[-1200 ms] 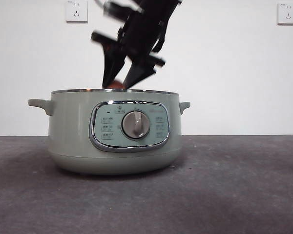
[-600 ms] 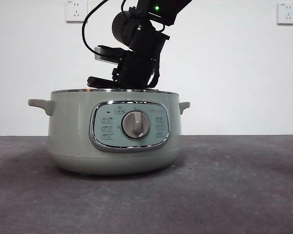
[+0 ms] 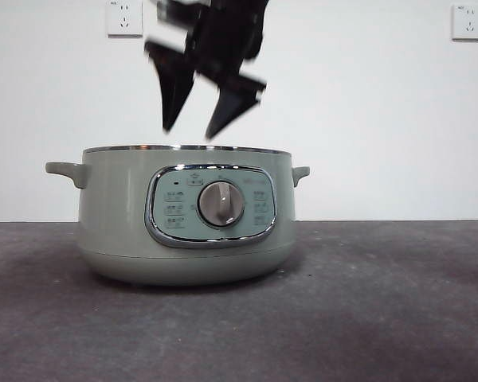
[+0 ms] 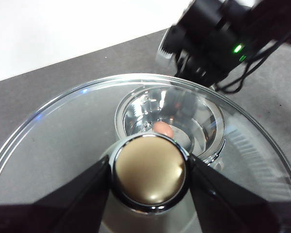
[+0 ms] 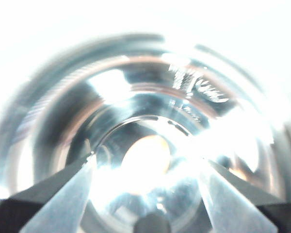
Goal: Pick up the egg,open the lid,put the egg in the pot,close the lid
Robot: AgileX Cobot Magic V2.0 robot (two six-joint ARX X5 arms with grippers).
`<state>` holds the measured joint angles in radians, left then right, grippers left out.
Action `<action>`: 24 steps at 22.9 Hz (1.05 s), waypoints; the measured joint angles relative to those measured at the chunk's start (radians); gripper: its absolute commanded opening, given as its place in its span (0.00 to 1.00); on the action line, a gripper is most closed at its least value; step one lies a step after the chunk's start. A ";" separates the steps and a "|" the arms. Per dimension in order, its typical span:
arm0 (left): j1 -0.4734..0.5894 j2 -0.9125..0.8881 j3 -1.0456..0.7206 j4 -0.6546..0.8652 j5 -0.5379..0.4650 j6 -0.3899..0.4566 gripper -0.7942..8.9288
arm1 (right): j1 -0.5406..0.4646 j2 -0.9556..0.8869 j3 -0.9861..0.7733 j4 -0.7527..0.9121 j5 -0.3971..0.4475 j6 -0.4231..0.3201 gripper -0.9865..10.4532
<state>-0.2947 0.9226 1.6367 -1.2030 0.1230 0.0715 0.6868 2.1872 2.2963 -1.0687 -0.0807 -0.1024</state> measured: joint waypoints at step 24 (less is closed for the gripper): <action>-0.102 0.393 -0.051 0.363 0.126 0.051 0.08 | -0.092 -0.819 -0.136 -0.285 0.021 0.000 0.35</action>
<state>-0.3969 1.3159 1.5856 -0.8402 0.2485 0.1230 0.5945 1.3678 2.1601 -1.3537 -0.0601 -0.1024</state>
